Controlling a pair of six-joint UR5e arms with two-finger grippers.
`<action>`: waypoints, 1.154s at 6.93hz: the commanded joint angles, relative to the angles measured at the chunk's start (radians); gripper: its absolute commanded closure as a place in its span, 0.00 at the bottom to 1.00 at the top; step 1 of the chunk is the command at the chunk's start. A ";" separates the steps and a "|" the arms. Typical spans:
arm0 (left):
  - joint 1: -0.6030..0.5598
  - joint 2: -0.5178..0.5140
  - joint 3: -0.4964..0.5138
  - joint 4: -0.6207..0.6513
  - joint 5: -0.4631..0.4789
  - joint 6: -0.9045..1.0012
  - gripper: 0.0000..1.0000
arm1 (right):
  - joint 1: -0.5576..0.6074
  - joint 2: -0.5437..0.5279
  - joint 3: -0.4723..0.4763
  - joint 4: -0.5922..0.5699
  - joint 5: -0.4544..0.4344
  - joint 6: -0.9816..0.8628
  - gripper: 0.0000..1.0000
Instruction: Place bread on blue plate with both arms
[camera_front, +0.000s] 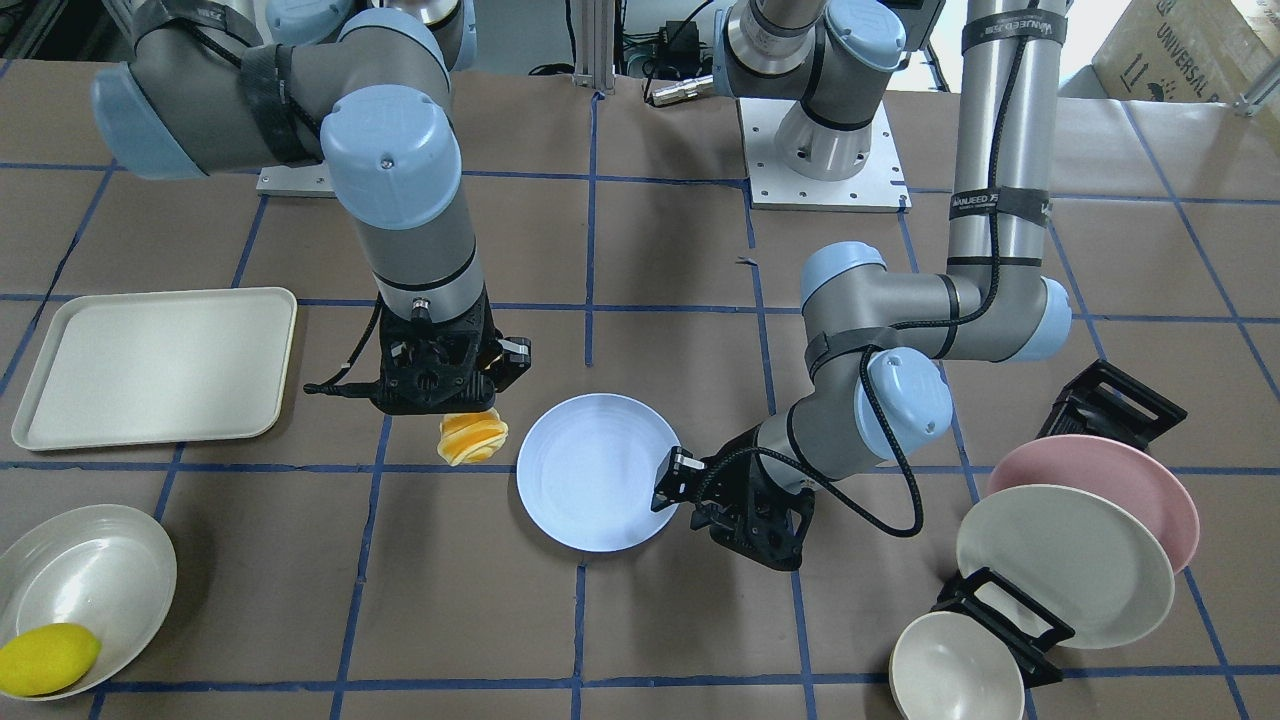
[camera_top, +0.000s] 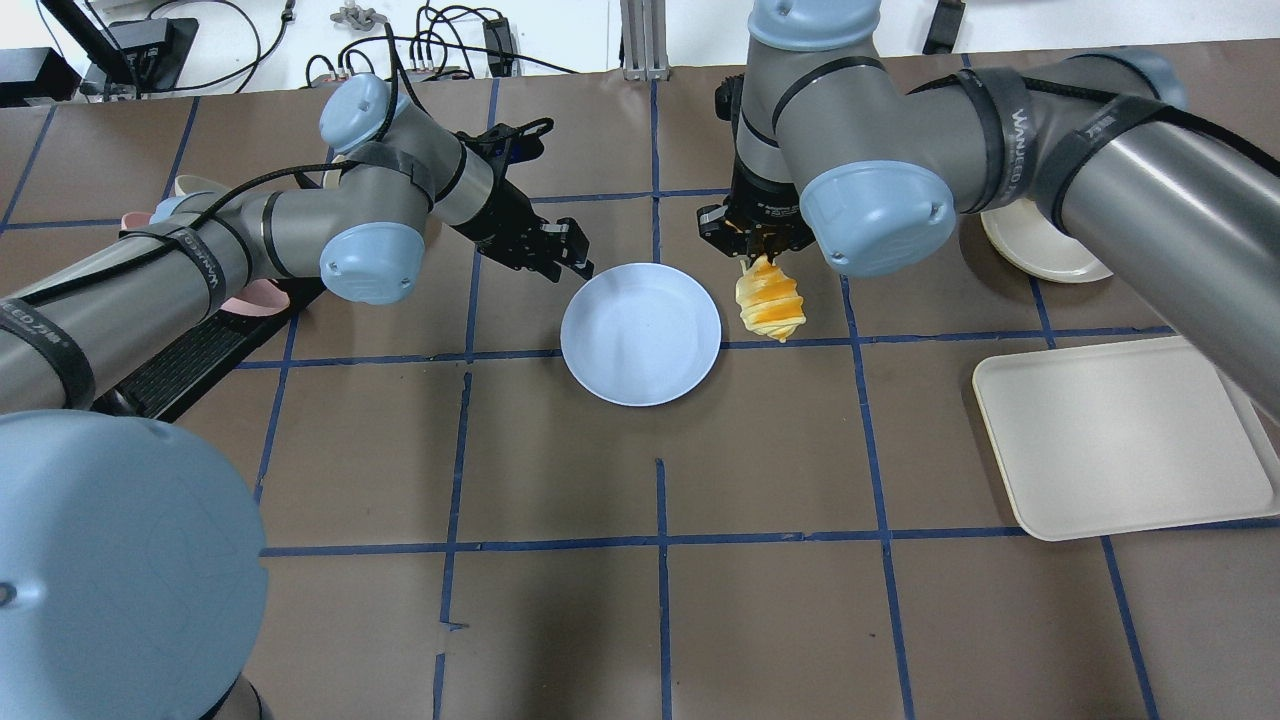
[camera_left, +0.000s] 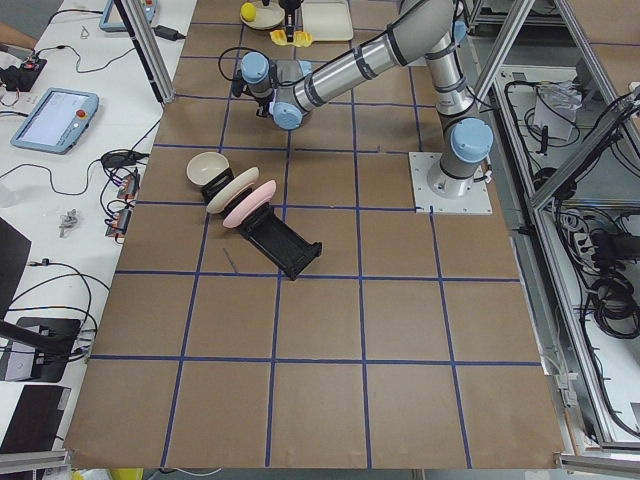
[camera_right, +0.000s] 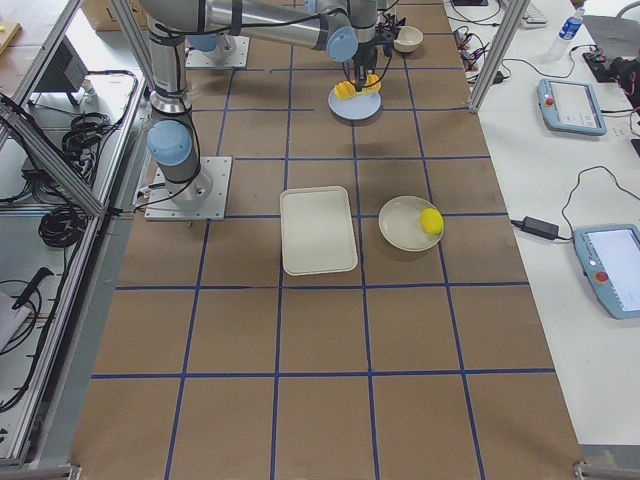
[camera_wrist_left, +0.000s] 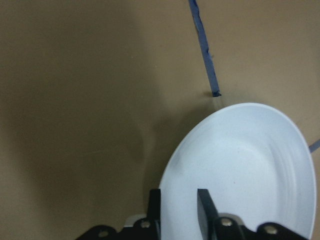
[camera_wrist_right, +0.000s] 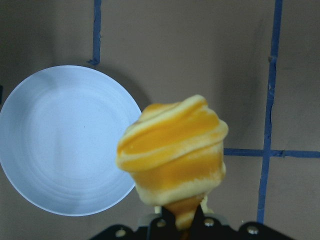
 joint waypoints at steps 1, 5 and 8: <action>0.051 0.064 -0.004 -0.050 0.091 -0.013 0.00 | 0.062 0.063 0.000 -0.071 -0.010 0.082 0.94; 0.061 0.272 0.026 -0.345 0.365 -0.010 0.00 | 0.149 0.199 -0.004 -0.192 -0.012 0.123 0.94; 0.061 0.340 0.066 -0.492 0.430 -0.009 0.00 | 0.183 0.246 -0.016 -0.194 -0.012 0.181 0.94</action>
